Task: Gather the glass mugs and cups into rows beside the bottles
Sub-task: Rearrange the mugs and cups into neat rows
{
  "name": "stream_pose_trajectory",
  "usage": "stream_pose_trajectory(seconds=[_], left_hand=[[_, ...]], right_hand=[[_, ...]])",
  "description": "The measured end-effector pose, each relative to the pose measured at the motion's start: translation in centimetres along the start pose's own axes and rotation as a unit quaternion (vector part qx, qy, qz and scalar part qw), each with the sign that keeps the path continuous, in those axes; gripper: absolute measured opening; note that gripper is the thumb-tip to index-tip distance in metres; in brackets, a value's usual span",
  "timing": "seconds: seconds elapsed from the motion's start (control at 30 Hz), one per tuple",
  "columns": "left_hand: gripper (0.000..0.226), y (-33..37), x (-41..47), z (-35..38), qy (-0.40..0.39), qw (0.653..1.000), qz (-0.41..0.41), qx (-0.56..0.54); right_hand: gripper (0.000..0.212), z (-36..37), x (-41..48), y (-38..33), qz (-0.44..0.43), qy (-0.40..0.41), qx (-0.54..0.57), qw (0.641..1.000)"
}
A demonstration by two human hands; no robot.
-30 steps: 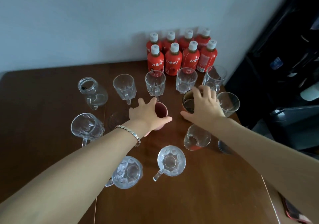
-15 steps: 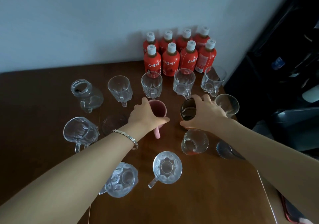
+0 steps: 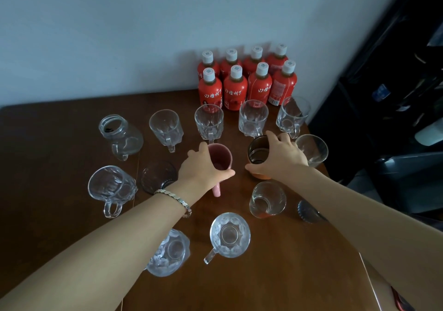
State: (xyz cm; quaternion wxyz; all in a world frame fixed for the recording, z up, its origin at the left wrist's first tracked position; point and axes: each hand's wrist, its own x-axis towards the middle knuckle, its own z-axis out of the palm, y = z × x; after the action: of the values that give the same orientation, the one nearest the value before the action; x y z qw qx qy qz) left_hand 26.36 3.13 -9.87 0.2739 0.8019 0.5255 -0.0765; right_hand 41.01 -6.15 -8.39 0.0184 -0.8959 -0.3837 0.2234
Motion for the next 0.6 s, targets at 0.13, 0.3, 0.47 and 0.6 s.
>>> stream_pose_trajectory(seconds=[0.13, 0.3, 0.47, 0.6], left_hand=[[0.084, 0.02, 0.26, -0.05, 0.008, 1.000, -0.005, -0.001], [0.083, -0.01, 0.39, 0.02, 0.011, 1.000, 0.001, 0.005], [0.081, 0.05, 0.34, -0.09, 0.012, 1.000, 0.001, 0.021], [0.080, 0.13, 0.14, -0.27, 0.015, 0.999, 0.012, 0.031]], right_hand=[[0.106, 0.01, -0.10, -0.08, 0.003, -0.002, -0.018, 1.000], [0.108, 0.01, -0.22, 0.08, 0.000, -0.001, -0.030, 1.000], [0.107, -0.03, -0.14, -0.09, 0.001, -0.005, -0.036, 0.999], [0.108, -0.18, -0.26, -0.01, -0.001, -0.004, -0.036, 0.999]])
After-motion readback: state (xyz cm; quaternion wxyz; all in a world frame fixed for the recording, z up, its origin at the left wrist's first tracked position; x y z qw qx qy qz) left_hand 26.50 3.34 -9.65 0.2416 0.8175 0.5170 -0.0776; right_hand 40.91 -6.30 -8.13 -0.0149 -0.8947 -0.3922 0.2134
